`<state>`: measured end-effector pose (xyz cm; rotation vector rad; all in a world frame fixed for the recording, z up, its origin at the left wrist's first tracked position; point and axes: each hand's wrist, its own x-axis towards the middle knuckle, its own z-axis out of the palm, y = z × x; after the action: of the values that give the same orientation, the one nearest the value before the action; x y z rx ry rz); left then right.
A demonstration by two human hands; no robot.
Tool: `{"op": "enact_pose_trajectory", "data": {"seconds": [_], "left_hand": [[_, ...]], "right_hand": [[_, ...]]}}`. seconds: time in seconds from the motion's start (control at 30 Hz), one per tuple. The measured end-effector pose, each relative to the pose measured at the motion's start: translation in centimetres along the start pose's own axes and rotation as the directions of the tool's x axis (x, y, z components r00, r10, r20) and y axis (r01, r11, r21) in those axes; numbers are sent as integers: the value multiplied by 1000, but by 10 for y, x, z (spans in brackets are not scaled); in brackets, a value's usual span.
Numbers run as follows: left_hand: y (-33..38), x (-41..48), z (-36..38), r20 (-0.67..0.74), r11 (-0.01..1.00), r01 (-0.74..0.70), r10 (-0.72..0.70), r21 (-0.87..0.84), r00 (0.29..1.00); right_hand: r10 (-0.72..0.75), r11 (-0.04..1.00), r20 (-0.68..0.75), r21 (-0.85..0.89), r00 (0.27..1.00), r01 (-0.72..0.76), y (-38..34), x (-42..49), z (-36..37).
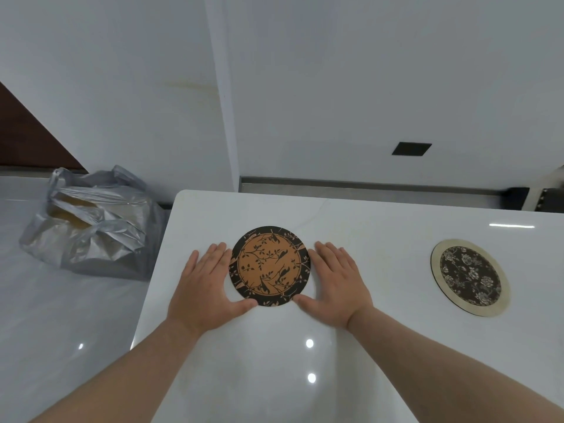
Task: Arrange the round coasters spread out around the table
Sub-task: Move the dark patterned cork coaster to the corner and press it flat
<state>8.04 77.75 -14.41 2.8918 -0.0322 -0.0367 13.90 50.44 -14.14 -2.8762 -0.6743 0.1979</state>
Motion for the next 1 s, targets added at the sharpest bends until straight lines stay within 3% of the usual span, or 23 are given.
{"op": "enact_pose_trajectory", "data": {"seconds": [0.73, 1.0], "left_hand": [[0, -1, -3, -51, 997, 4, -8, -81, 999], [0, 0, -3, -11, 1000, 1, -1, -19, 1000]], "right_hand": [[1, 1000, 16, -2, 1000, -1, 1, 1, 1], [4, 1000, 13, -12, 1000, -4, 0, 0, 2]]}}
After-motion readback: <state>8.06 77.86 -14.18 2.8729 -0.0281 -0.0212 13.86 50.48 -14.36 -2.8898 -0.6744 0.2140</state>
